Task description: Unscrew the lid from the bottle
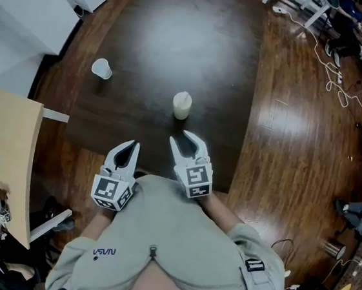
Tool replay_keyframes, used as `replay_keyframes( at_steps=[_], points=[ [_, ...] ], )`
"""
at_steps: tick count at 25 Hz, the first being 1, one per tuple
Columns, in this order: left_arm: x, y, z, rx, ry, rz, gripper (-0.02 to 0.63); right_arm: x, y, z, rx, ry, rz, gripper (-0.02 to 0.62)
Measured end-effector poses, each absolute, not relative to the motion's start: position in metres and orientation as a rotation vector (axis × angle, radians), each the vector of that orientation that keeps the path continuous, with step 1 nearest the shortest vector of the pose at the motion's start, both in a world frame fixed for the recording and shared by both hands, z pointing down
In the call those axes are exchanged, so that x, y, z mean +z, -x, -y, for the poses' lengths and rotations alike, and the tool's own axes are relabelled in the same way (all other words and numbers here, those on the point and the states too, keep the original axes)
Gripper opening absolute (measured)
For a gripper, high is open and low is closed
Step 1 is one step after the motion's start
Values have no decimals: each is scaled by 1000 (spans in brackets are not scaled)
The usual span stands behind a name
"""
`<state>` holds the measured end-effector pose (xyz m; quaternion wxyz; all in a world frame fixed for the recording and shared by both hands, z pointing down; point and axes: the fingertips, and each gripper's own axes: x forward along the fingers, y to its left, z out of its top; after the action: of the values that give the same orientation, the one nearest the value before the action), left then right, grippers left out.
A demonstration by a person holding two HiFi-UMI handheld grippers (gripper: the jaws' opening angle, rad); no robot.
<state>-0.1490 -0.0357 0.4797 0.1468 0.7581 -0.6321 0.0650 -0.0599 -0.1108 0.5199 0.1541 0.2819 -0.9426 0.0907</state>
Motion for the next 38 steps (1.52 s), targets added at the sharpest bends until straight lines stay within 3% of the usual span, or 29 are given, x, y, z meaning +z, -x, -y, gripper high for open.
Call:
replay_keyframes(
  at_steps=[7,13,28,32,38],
  points=[
    [486,157,57,230,-2215,1731,5,558,72,154,219,-847,2640,303],
    [488,171,64,239,-2225,1676,5,596,96,186,188,-817,2620,374],
    [505,183,56,294,-2139,1635,5,616,127,210,97,-768,2627,382],
    [506,184,55,295,-2112,1662,5,614,126,212,104,-786,2640,307],
    [502,191,62,283,-2138,1674,5,614,126,207,113,-754,2614,302]
  ],
)
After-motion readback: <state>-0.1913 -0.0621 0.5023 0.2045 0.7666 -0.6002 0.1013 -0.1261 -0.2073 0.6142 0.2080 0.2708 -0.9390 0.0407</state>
